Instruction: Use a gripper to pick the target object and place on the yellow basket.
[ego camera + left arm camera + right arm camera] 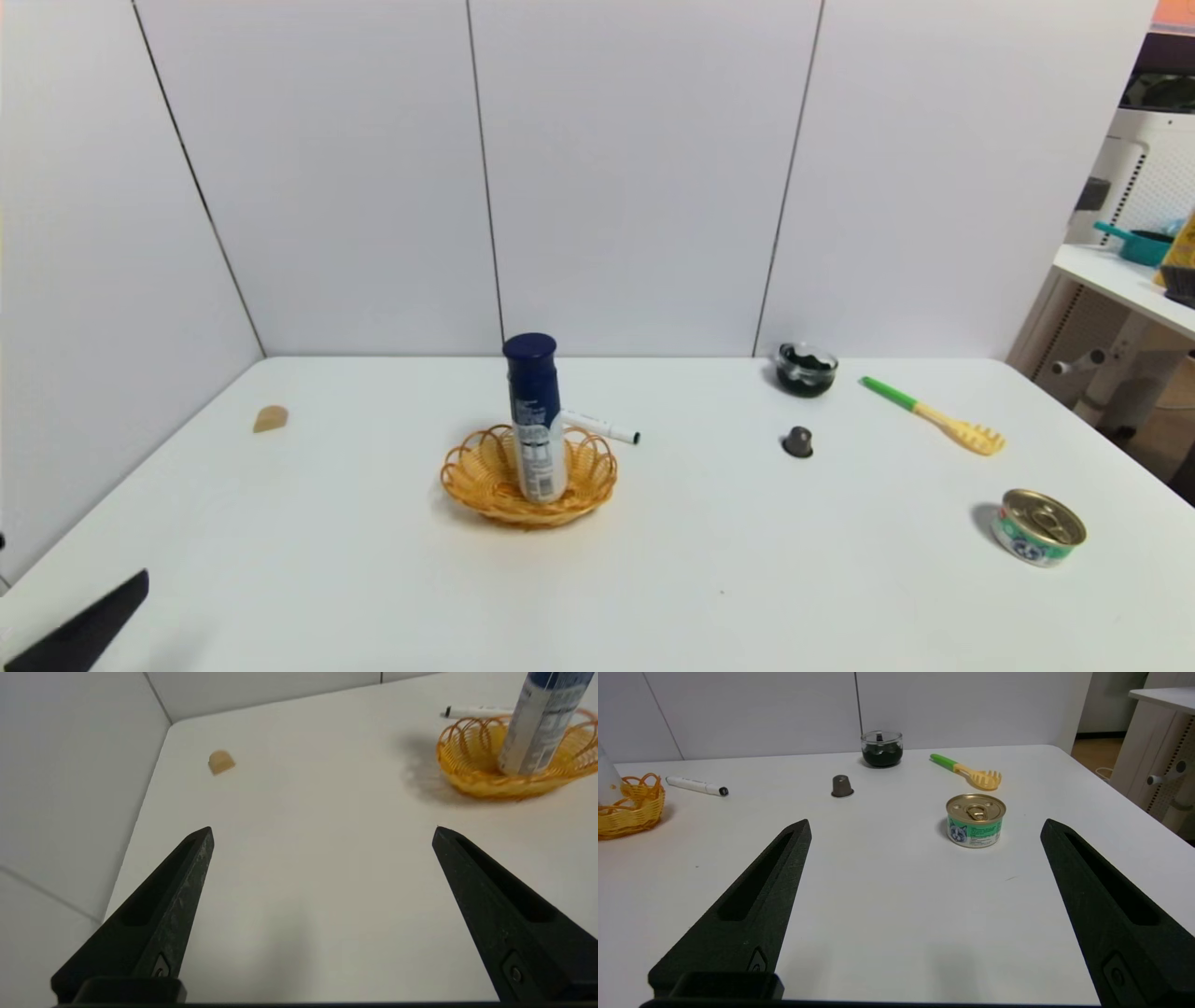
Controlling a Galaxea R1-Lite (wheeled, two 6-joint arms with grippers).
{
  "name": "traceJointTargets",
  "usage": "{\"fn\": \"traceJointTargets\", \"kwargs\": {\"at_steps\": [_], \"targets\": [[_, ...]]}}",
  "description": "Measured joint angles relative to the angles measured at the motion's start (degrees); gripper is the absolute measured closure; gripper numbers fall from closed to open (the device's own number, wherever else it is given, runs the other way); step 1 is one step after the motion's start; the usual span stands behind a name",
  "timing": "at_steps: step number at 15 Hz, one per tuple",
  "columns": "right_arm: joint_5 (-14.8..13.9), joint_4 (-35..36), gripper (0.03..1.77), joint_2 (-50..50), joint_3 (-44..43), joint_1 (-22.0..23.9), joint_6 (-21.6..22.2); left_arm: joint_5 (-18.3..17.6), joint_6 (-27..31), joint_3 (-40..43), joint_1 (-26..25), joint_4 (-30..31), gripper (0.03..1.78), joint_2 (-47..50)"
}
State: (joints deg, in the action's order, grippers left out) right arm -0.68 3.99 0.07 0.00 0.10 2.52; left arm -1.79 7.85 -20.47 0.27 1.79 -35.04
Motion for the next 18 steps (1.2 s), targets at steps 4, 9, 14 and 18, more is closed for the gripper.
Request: {"fn": "traceJointTargets", "kwargs": {"at_steps": [4, 9, 14, 18], "targets": [[-0.02, 0.02, 0.1, 0.0, 0.0, 0.0, -0.02, 0.34, -1.07, 14.58, -2.69, 0.29, 0.12, 14.88], [-0.02, 0.02, 0.1, 0.0, 0.0, 0.0, 0.01, 1.69, -3.84, 19.96, -0.29, -2.84, 0.12, 27.14], [-0.02, 0.0, 0.1, 0.0, 0.0, 0.0, 0.0, 3.52, -10.85, 20.0, 0.41, -2.72, 0.12, 34.13], [0.0, 0.0, 0.1, 0.0, 0.0, 0.0, 0.01, 3.55, -10.91, 20.03, 0.44, -2.67, 0.12, 34.96]]}}
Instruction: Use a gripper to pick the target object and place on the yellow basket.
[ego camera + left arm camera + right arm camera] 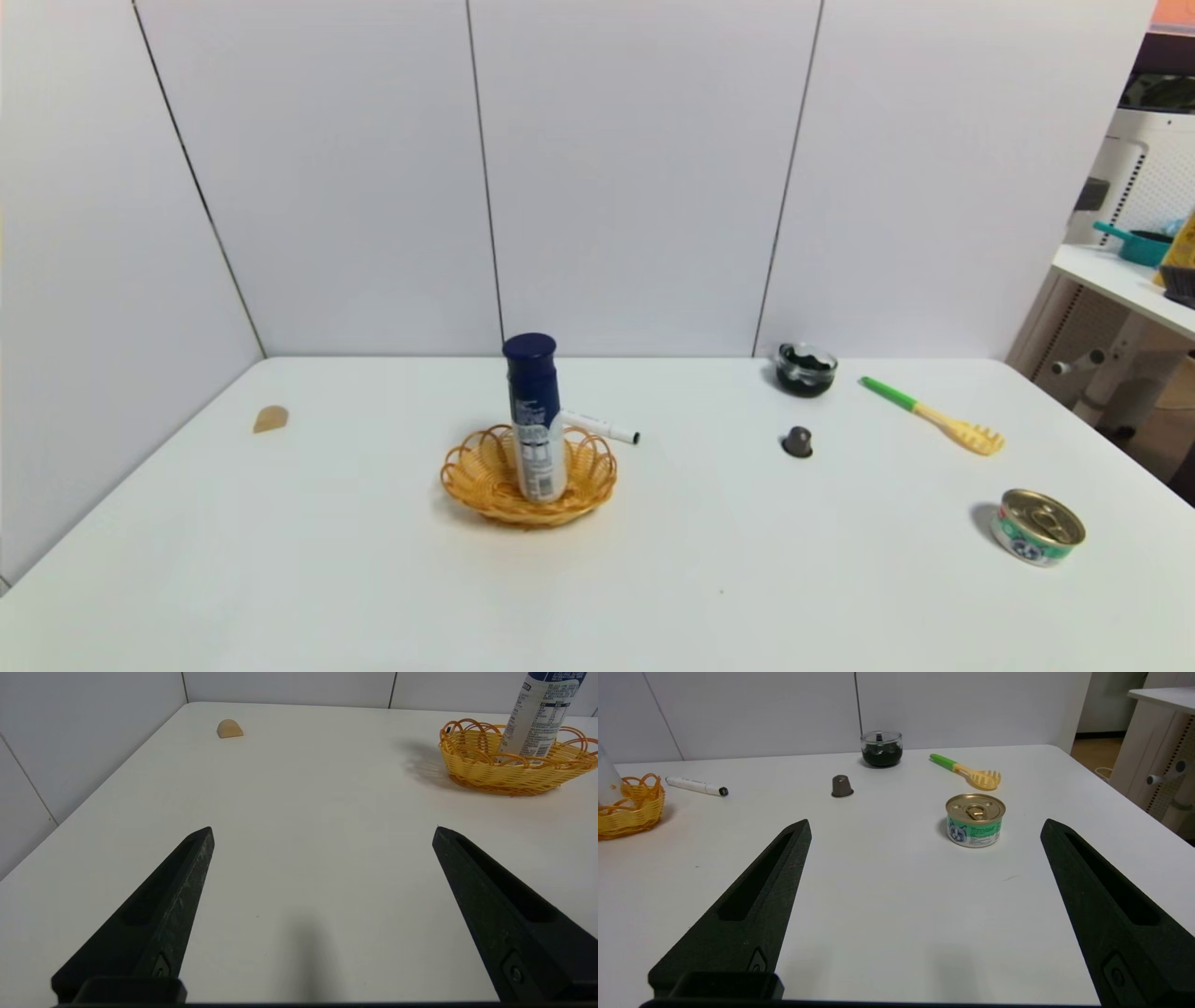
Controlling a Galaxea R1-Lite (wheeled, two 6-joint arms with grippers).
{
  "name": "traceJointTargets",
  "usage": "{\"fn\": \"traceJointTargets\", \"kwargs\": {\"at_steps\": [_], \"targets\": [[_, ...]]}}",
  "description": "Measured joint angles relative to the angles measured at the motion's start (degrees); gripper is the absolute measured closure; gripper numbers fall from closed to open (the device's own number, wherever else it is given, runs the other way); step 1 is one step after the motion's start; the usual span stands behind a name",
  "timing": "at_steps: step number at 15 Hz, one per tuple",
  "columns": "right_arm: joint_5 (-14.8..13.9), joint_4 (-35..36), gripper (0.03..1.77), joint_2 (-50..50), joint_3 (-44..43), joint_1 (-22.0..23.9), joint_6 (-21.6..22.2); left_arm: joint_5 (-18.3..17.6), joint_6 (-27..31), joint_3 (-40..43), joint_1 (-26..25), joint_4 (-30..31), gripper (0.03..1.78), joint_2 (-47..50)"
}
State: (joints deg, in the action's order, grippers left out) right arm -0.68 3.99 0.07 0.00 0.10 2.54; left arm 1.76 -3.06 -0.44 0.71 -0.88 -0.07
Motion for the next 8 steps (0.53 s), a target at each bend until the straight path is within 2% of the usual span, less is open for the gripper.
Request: {"fn": "traceJointTargets", "kwargs": {"at_steps": [8], "targets": [[-0.02, 0.0, 0.1, 0.0, 0.0, 0.0, -0.06, 0.0, 0.01, 0.0, 0.0, 0.0, 0.12, 0.1]]}}
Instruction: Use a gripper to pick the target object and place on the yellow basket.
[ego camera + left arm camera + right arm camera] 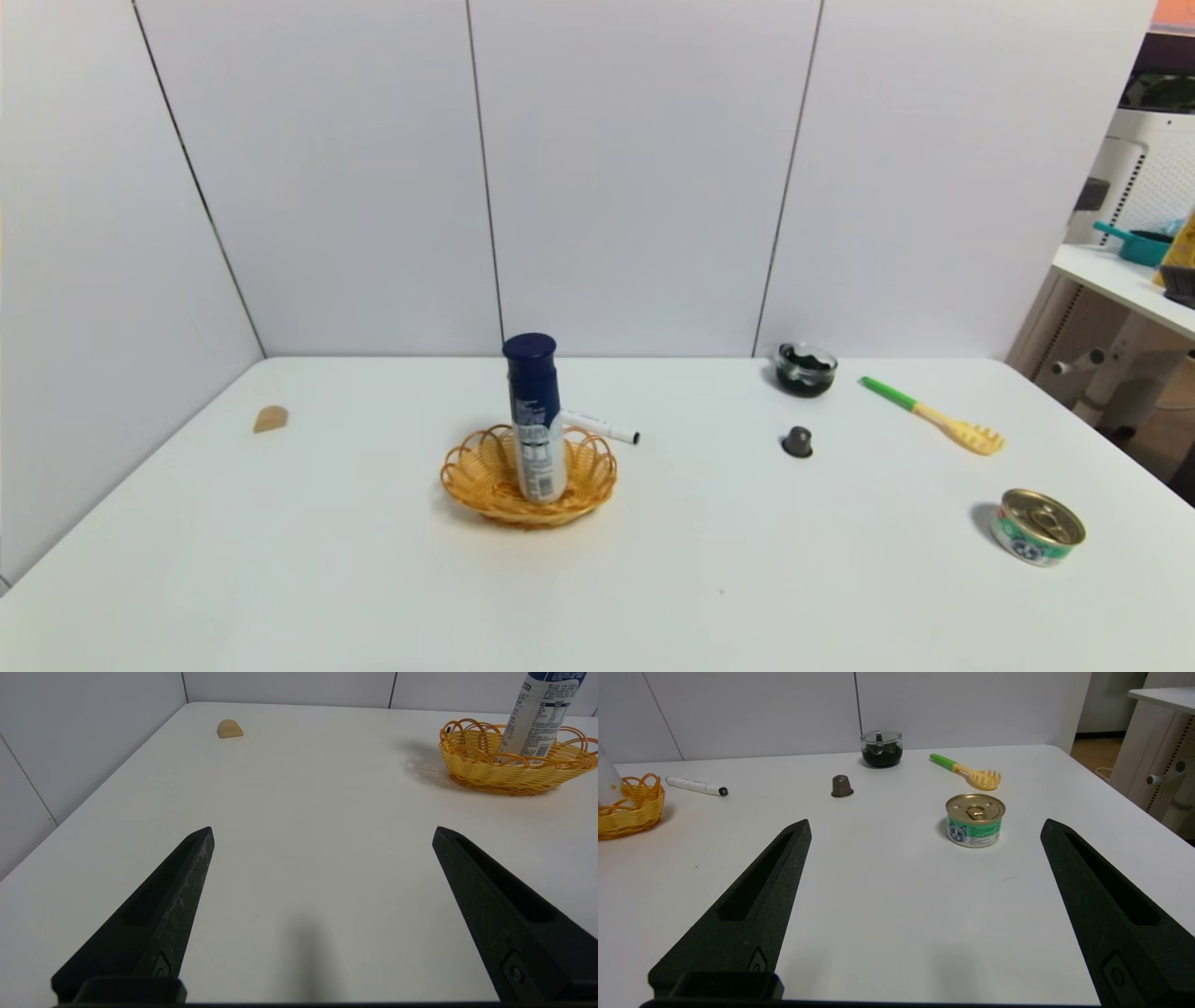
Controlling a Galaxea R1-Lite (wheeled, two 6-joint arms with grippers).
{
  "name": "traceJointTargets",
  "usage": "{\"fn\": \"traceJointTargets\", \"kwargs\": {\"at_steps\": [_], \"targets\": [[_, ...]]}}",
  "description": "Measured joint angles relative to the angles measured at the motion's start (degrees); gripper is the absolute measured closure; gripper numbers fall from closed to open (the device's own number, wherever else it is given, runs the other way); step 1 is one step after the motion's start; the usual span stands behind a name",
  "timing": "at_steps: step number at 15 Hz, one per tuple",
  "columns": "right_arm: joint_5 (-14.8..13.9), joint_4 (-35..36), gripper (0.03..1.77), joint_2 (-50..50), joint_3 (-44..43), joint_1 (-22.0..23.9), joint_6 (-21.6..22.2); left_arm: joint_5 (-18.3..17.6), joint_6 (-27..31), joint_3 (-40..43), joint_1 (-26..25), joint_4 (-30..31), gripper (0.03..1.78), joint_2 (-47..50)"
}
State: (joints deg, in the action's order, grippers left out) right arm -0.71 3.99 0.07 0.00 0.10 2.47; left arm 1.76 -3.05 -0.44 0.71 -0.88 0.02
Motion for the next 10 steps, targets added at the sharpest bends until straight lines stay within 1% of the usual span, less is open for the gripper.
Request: {"fn": "traceJointTargets", "kwargs": {"at_steps": [7, 10], "targets": [[0.16, -0.83, 0.1, 0.0, 0.0, 0.0, -0.63, -0.02, -0.01, 0.0, 0.0, 0.0, 0.12, 0.0], [0.02, 0.06, 0.1, 0.0, 0.0, 0.0, 0.11, -0.02, 0.0, 0.0, 0.0, 0.0, 0.12, 0.0]]}}
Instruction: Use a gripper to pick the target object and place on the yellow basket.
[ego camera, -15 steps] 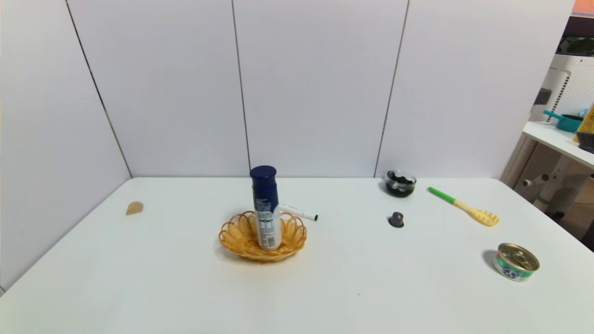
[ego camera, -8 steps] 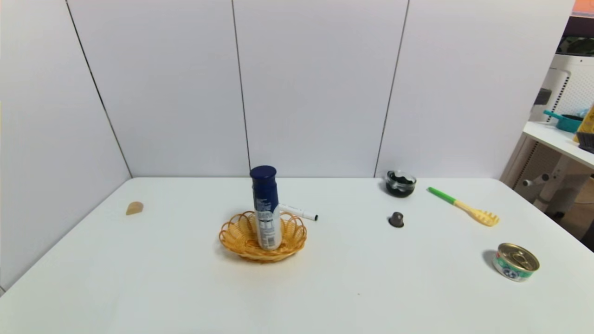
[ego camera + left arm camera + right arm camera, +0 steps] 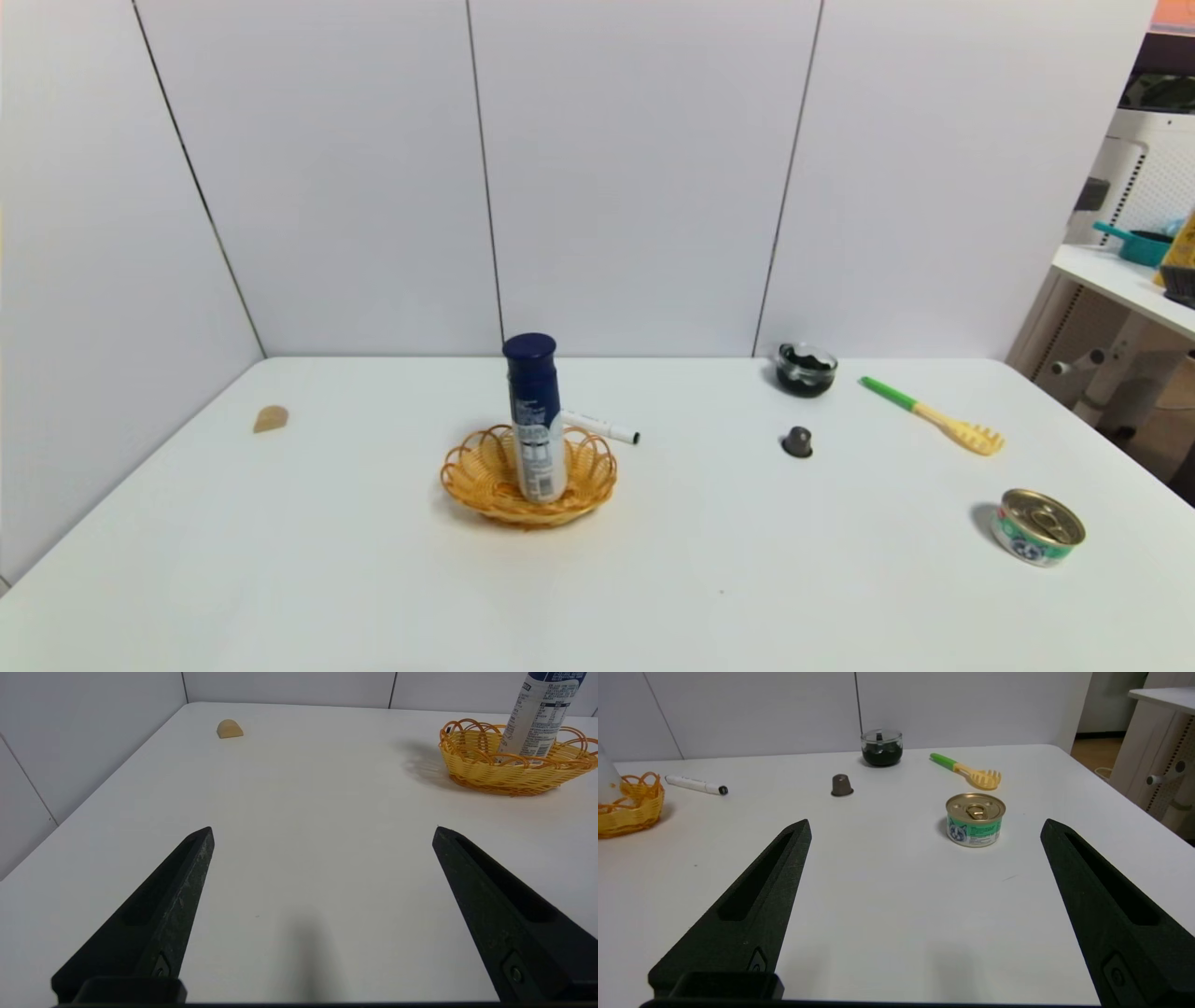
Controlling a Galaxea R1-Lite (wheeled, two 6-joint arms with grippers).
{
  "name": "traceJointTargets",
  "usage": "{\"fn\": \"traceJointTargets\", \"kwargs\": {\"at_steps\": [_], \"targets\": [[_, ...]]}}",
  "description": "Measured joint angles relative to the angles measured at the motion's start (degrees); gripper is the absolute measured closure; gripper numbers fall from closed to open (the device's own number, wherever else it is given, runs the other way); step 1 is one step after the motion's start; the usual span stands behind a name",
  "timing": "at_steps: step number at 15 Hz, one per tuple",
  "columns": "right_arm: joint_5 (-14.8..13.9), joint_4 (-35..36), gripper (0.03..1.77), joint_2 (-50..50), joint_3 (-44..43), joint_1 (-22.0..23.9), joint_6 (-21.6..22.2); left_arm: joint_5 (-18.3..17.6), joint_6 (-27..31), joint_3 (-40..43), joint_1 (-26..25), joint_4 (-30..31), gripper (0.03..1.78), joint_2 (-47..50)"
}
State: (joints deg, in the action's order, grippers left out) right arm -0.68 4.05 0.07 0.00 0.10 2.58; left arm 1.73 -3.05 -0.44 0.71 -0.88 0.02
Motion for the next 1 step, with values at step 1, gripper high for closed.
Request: {"fn": "traceJointTargets", "kwargs": {"at_steps": [1], "targets": [[-0.09, 0.02, 0.1, 0.0, 0.0, 0.0, 0.2, -0.02, 0.0, 0.0, 0.0, -0.02, 0.12, 0.0]]}}
